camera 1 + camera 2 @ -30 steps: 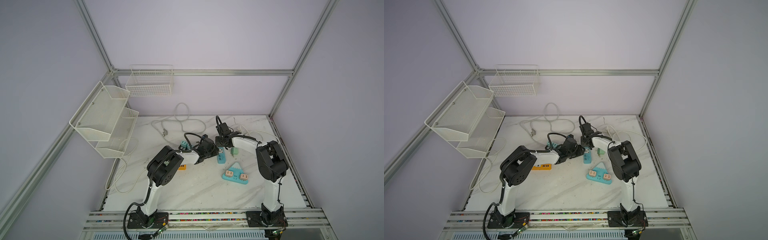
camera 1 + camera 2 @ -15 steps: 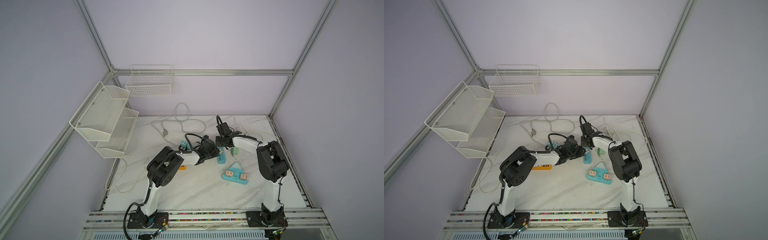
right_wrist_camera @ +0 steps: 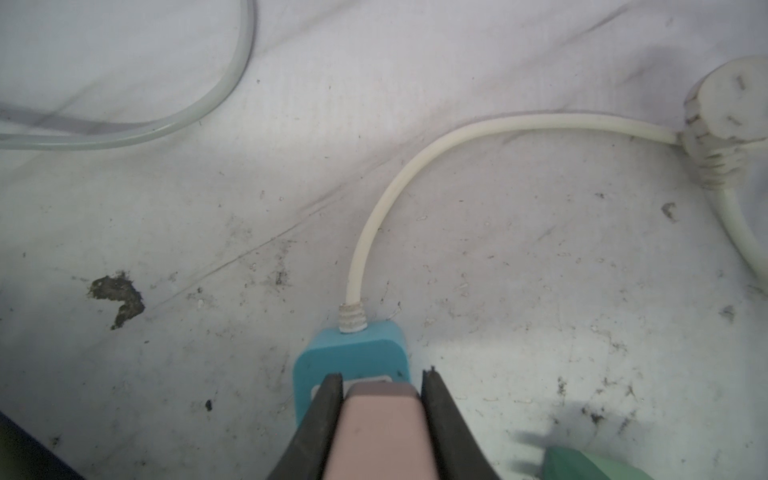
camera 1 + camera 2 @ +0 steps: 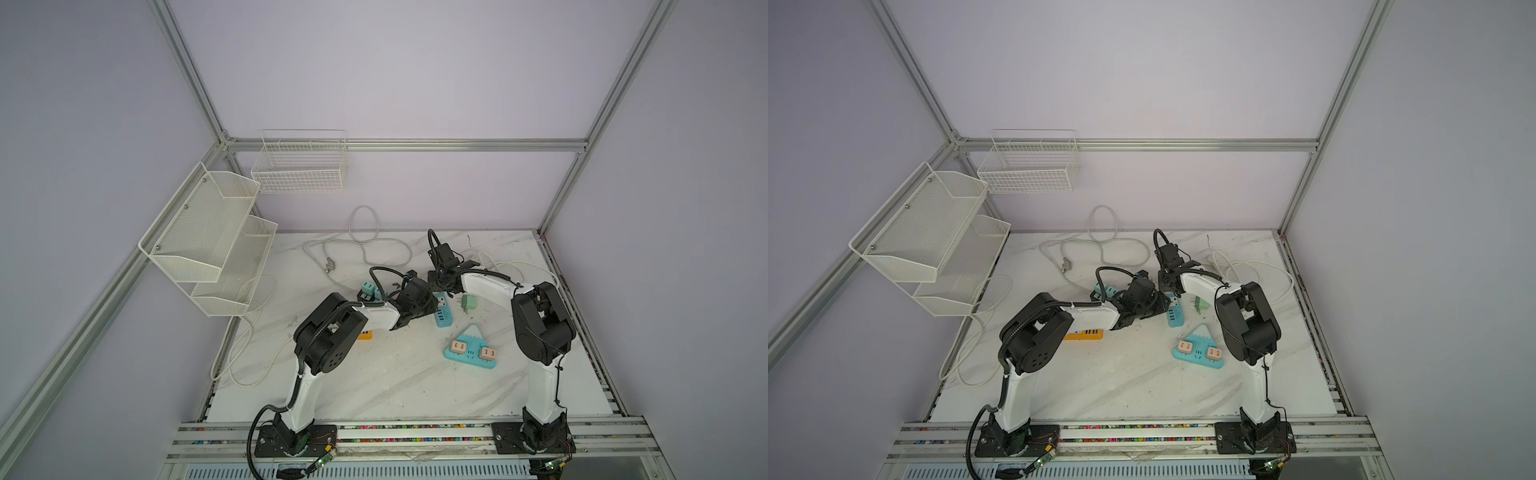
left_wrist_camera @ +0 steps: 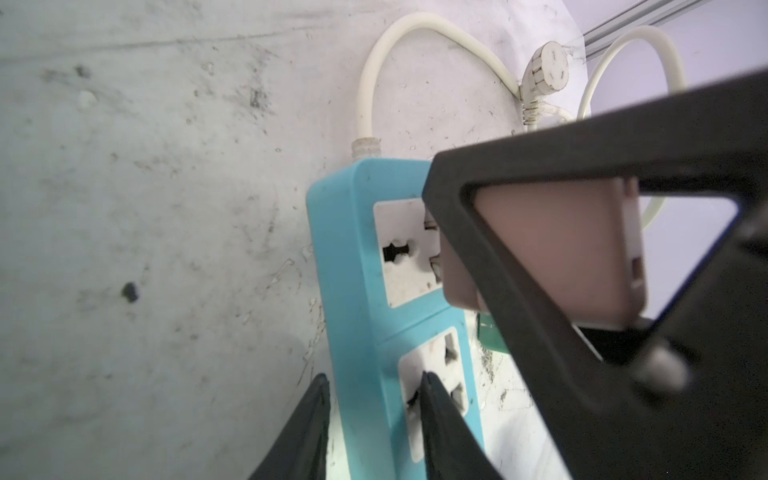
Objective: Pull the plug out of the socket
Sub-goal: 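Pull the pink adapter out of the blue strip with the right gripper, then lower the pink adapter beside the green adapter and open the right gripper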
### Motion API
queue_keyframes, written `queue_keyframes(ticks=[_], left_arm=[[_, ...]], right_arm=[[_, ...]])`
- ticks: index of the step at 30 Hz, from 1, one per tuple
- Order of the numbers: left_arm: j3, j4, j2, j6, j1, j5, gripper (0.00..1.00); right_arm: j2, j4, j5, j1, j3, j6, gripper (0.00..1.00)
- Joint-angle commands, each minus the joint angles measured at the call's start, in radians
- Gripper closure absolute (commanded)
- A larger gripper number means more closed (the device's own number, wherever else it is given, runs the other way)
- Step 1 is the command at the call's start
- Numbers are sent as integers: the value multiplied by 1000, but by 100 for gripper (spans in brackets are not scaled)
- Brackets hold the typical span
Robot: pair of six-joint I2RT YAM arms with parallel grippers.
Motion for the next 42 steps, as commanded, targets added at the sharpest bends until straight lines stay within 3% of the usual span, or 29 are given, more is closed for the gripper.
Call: queue_keyframes(ticks=[1, 11, 15, 20, 28, 37, 42], left_arm=[[10, -111, 0, -2, -25, -3, 65], [96, -126, -42, 63, -20, -2, 62], [111, -134, -81, 84, -17, -23, 59], [80, -125, -153, 110, -18, -44, 54], [-55, -78, -286, 143, -19, -43, 43], [-172, -39, -384, 158, -19, -18, 28], [-201, -13, -395, 168, -22, -10, 21]], right_arm=[[-39, 38, 13, 24, 39, 23, 87], [-196, 86, -52, -51, -76, 22, 87], [-280, 148, -173, -112, -156, 52, 87], [-407, 249, -307, -208, -300, 133, 86], [-536, 353, -419, -277, -510, 231, 86], [-574, 409, -490, -283, -660, 255, 85], [-503, 489, -559, -283, -709, 277, 85]])
